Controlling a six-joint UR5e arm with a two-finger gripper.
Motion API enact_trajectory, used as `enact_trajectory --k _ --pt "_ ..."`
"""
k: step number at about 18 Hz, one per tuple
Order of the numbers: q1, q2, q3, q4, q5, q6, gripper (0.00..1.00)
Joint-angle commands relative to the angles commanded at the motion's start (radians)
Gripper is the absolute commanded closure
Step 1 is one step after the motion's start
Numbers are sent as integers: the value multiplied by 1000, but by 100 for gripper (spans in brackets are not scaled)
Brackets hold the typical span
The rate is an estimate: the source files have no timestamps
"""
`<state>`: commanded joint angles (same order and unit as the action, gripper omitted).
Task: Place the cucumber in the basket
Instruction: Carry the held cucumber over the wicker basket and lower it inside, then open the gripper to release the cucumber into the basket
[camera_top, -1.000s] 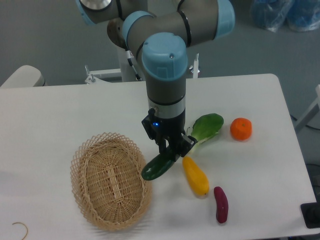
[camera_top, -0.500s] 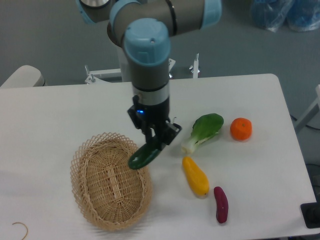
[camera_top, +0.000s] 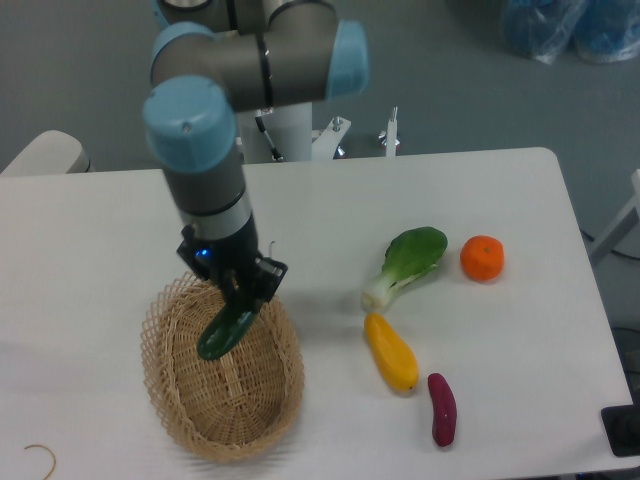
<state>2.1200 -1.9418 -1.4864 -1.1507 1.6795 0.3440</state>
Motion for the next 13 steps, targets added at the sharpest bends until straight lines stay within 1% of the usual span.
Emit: enact_trajectory --k 2,3,5,8,11,13 --pt "-15 -32 -2 51 35 -58 85" --pt "-26 -49 -3 65 45 -86 85" --pt "-29 -72 -5 69 46 -128 85" --pt "-35 -103 -11 72 48 -152 85" --pt "-35 -127 -23 104 51 -163 83" --pt "-37 -137 -35 112 68 -163 83"
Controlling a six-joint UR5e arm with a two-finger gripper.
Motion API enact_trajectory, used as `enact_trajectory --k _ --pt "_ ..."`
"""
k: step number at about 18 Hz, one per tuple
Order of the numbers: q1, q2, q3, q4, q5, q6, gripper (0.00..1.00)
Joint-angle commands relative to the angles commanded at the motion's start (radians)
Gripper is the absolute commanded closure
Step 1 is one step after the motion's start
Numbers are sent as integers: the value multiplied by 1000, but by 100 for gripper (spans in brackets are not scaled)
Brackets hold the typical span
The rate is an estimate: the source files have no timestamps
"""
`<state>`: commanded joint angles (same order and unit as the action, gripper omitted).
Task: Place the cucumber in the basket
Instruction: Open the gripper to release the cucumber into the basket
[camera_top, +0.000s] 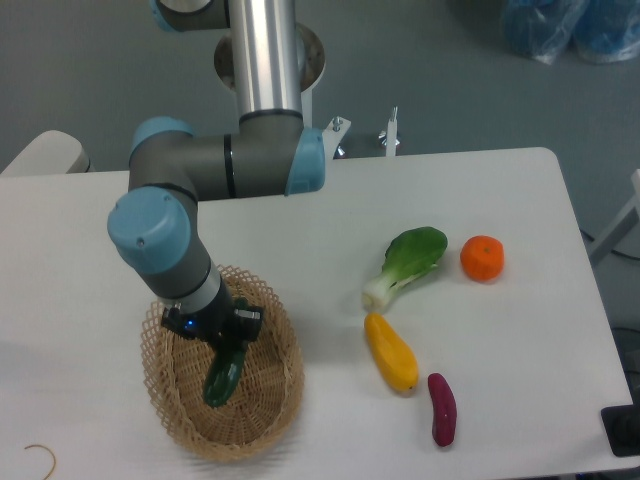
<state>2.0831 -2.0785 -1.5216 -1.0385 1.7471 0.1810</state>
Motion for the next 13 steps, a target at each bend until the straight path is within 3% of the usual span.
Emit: enact_trajectory --k 11,13 --pt "-37 -51 -17 3 14 0 81" --pt "-43 -51 -17 5 23 2 74"
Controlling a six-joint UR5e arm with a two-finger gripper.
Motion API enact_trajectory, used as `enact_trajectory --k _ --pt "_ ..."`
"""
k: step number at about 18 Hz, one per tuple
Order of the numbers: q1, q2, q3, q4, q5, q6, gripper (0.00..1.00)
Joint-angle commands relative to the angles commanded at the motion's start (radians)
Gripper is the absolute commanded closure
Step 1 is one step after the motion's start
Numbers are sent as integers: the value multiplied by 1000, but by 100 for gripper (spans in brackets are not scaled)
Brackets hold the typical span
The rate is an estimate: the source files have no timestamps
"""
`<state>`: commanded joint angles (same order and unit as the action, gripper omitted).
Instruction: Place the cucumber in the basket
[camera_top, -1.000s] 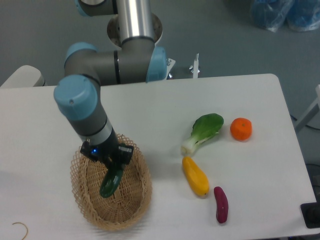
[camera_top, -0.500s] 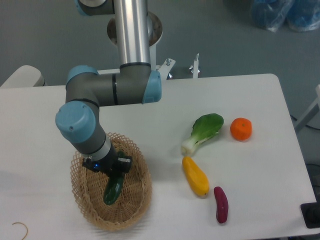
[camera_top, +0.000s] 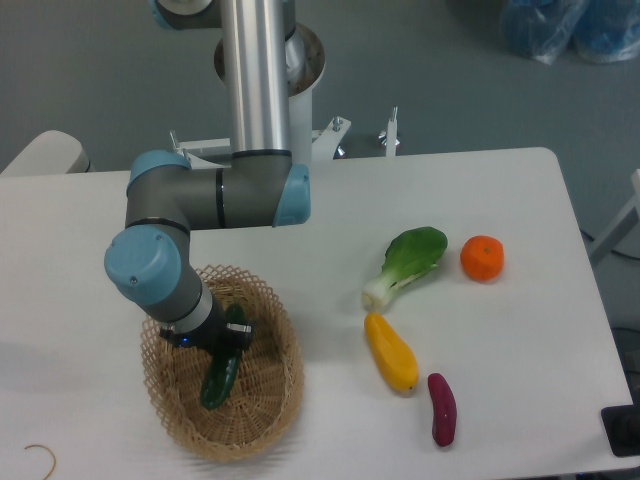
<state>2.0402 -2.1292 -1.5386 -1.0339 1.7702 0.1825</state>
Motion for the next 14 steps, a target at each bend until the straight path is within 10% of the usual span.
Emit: enact_trajectory --k 1,3,14 --pt "0 0 2 0 0 2 63" --pt "0 6 9 0 2 2 4" --pt "116 107 170 -21 -5 212 0"
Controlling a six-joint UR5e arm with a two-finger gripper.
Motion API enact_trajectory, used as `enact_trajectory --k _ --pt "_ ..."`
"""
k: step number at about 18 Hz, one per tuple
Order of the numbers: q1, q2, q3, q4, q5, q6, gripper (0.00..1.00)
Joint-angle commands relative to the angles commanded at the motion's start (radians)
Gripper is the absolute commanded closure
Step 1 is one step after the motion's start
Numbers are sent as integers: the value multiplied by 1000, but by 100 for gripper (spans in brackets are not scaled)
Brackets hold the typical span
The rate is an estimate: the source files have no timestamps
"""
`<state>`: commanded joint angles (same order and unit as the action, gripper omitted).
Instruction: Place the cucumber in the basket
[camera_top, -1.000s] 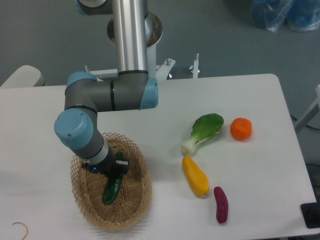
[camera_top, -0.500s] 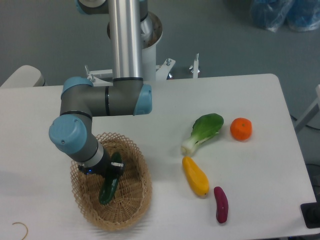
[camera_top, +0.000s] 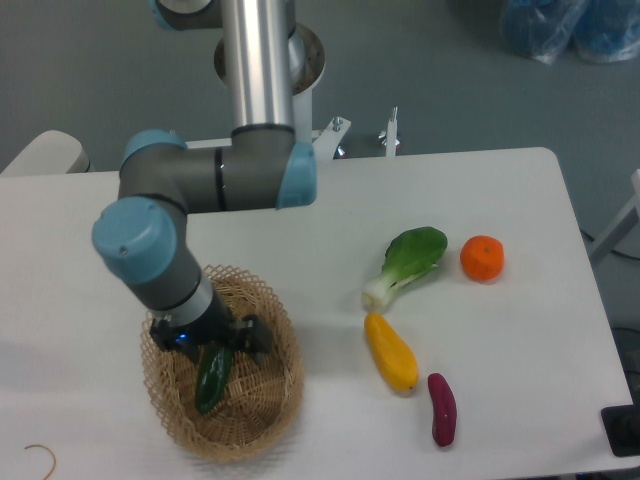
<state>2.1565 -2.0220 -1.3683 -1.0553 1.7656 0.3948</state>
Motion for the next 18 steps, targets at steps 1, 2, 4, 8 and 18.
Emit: enact_trajectory --k 1,2,4,8,18 --pt "28 20 -6 0 -3 83 0" --pt "52 35 -8 -2 -8 138 0" --pt "120 57 -8 -2 -26 220 0" --pt "244 89 2 -26 -37 474 0" --pt "517 157 12 -181 -138 1156 0"
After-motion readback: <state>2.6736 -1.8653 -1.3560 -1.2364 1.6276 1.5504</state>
